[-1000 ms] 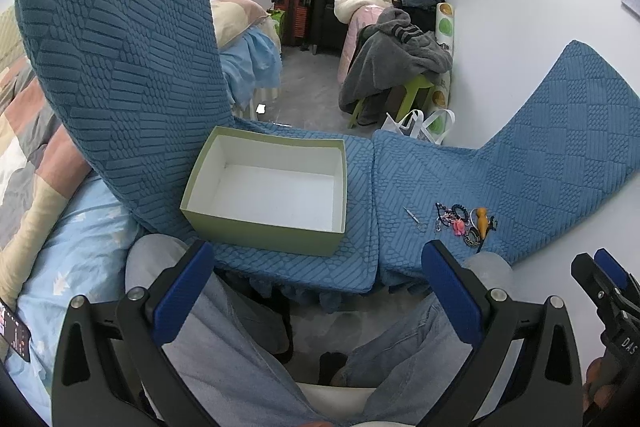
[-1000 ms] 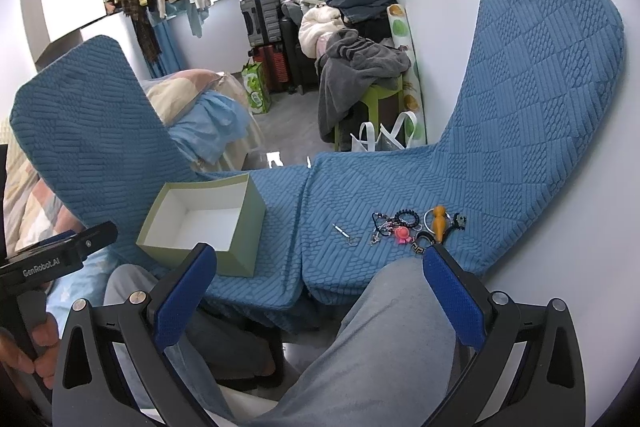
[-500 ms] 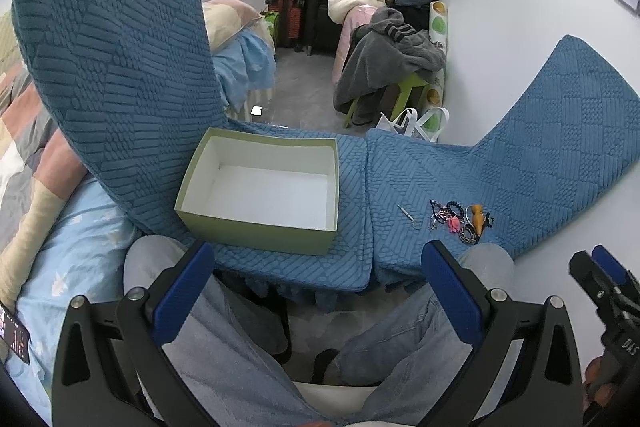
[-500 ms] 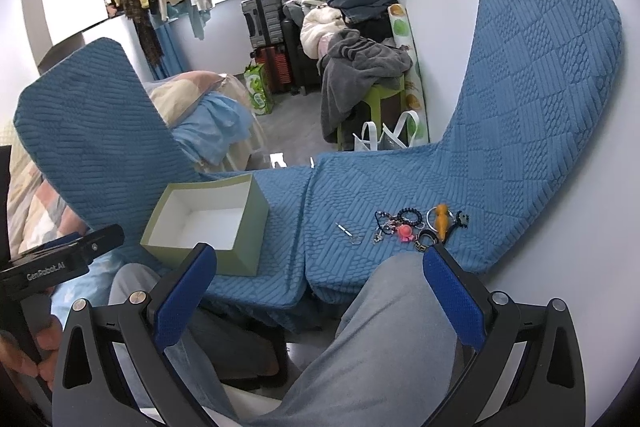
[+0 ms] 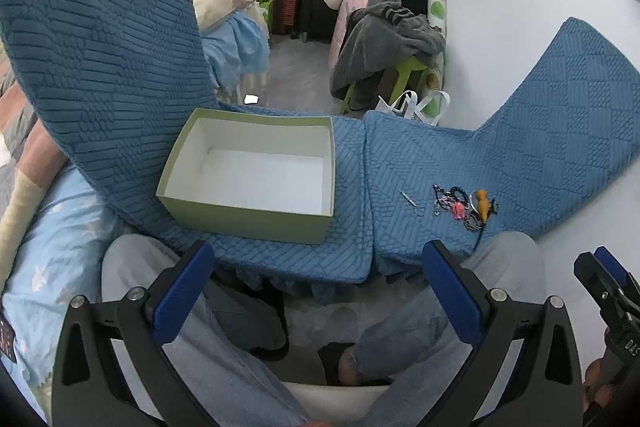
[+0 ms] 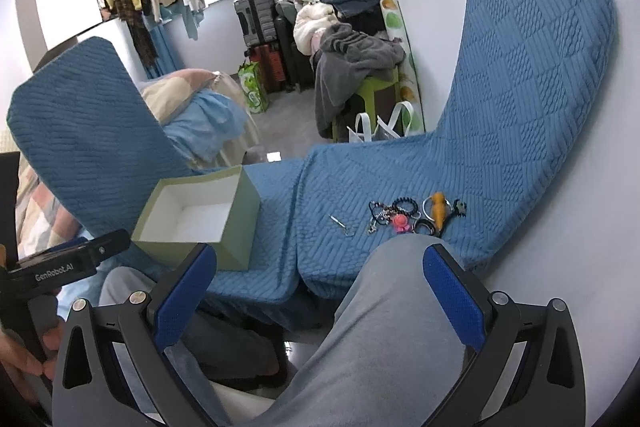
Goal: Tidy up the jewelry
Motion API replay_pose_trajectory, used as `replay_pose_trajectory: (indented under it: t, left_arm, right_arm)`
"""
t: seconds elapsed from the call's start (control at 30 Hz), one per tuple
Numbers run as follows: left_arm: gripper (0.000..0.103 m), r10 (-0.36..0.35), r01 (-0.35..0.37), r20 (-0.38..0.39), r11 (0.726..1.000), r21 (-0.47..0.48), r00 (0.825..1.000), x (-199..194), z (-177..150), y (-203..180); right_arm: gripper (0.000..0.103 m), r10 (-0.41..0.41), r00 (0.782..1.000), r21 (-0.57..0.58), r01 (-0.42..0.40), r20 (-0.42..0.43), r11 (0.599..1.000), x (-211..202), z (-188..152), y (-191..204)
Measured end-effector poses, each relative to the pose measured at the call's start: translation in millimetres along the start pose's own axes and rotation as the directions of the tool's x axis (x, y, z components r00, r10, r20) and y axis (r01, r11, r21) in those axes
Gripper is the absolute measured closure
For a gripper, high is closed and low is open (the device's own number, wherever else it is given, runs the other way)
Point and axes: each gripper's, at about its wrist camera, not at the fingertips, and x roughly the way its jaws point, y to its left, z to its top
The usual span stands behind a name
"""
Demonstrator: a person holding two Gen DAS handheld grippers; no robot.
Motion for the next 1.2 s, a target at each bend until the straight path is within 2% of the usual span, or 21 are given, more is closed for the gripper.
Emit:
replay_pose_trajectory:
  t: [0.23,0.33,0.47,0.5,0.6,0.67,0.77,0.8,0.83,0.87,0.97,1.03,1.07,1.2]
  left_arm:
    - [0.0,-0.023,0.023,0.001,1.0,0.018,1.0,31,4,-9]
    - [0.0,-0.061,0.061,-0.006,0.998,0.021,0.998,47,7,-16]
    - [0.001,-0.103,0.103,-0.01,0.994,0.044,0.995,70,11,-29]
    - [0.001,-0.117,0.117,-0.011,0.992,0.045,0.993,74,11,-31]
    - [0.005,-0.173,0.174,-0.022,0.984,0.046,0.985,93,13,-42]
    - [0.01,-0.192,0.193,-0.032,0.98,0.043,0.981,105,14,-49]
    - [0.019,-0.25,0.252,-0.069,0.967,0.028,0.966,129,16,-60]
    - [0.02,-0.284,0.287,-0.091,0.958,0.023,0.955,141,17,-66]
    - [0.022,-0.299,0.303,-0.114,0.953,0.018,0.947,150,17,-70]
    - [0.029,-0.309,0.313,-0.137,0.95,0.01,0.941,162,17,-75]
    - [0.032,-0.329,0.333,-0.177,0.943,-0.005,0.928,192,16,-88]
    - [0.039,-0.339,0.344,-0.212,0.939,-0.013,0.917,212,16,-95]
    - [0.043,-0.345,0.35,-0.226,0.937,-0.021,0.911,221,15,-97]
    - [0.05,-0.356,0.358,-0.258,0.933,-0.042,0.898,252,16,-107]
  right_arm:
    - [0.0,0.017,0.998,-0.045,-0.015,0.054,0.999,24,-3,-9]
    - [0.0,-0.003,0.995,-0.082,0.011,0.096,0.997,39,-2,-16]
    - [0.002,0.005,0.993,-0.088,0.006,0.121,0.996,66,-4,-32]
    - [0.004,0.012,0.993,-0.079,-0.002,0.12,0.997,74,-6,-36]
    - [0.02,0.01,0.994,-0.065,-0.003,0.109,0.998,97,-10,-49]
    - [0.034,0.015,0.995,-0.06,-0.009,0.099,0.998,116,-15,-59]
    - [0.041,0.02,0.995,-0.045,-0.016,0.1,0.999,139,-21,-74]
    - [0.043,0.027,0.995,-0.04,-0.023,0.1,0.999,147,-23,-78]
    - [0.049,0.025,0.995,-0.035,-0.021,0.098,0.999,153,-24,-81]
    - [0.055,0.018,0.995,-0.032,-0.015,0.097,0.999,161,-24,-85]
    - [0.064,0.017,0.996,-0.04,-0.014,0.083,0.999,180,-22,-93]
    - [0.068,0.003,0.997,-0.06,0.001,0.075,0.998,196,-22,-98]
    - [0.068,-0.004,0.997,-0.074,0.009,0.073,0.997,203,-23,-100]
    - [0.068,-0.015,0.999,-0.119,0.02,0.046,0.993,236,-29,-112]
